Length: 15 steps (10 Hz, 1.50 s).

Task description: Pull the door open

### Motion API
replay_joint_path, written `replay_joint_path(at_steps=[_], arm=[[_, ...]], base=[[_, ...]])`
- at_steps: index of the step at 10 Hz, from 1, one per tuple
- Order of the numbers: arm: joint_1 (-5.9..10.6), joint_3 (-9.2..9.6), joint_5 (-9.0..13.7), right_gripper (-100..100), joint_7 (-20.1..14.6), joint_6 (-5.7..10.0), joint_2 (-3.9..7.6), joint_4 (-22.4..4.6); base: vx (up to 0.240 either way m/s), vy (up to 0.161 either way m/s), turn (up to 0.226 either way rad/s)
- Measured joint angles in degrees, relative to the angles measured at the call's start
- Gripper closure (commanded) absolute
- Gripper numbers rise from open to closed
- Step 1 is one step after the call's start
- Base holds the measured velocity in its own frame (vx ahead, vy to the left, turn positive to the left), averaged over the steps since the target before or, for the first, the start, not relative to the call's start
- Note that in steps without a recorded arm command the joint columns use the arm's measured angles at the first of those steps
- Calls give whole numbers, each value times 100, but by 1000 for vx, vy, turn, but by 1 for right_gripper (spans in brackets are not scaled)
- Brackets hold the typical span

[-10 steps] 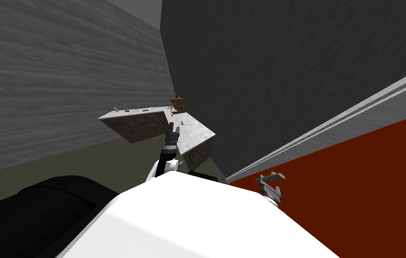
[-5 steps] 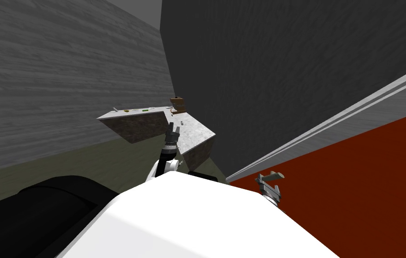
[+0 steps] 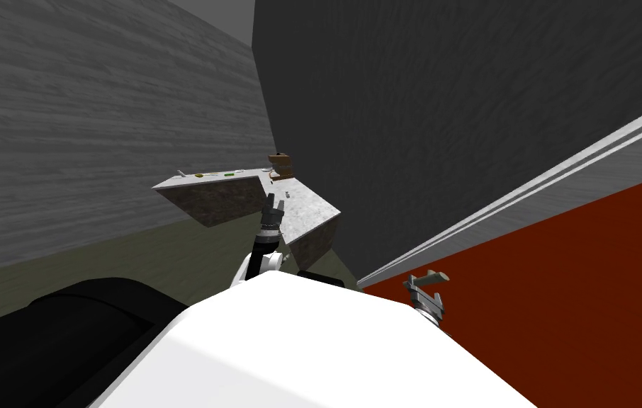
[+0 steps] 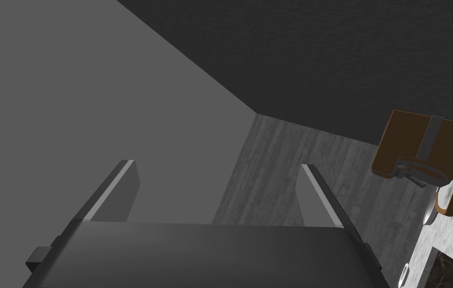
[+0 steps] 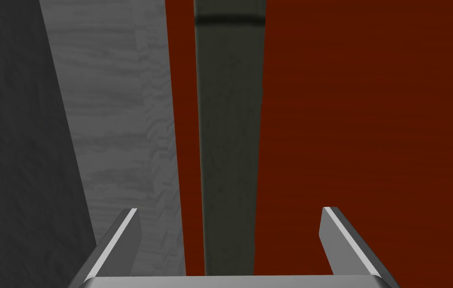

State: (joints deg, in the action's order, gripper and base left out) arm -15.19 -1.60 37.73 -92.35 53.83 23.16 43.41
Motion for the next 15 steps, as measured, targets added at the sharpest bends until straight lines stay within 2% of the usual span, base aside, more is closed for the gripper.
replay_joint_path(at_steps=[1, 3, 14, 15], arm=[[-1, 0, 0, -100, 0, 0, 0, 0], [54, 97, -103, -100, -155, 83, 74, -135], [66, 132, -140, -100, -213, 116, 96, -171], [82, 182, -198, -100, -291, 158, 139, -238]], base=[[0, 0, 0], [-8, 10, -30], [0, 0, 0], [0, 0, 0]])
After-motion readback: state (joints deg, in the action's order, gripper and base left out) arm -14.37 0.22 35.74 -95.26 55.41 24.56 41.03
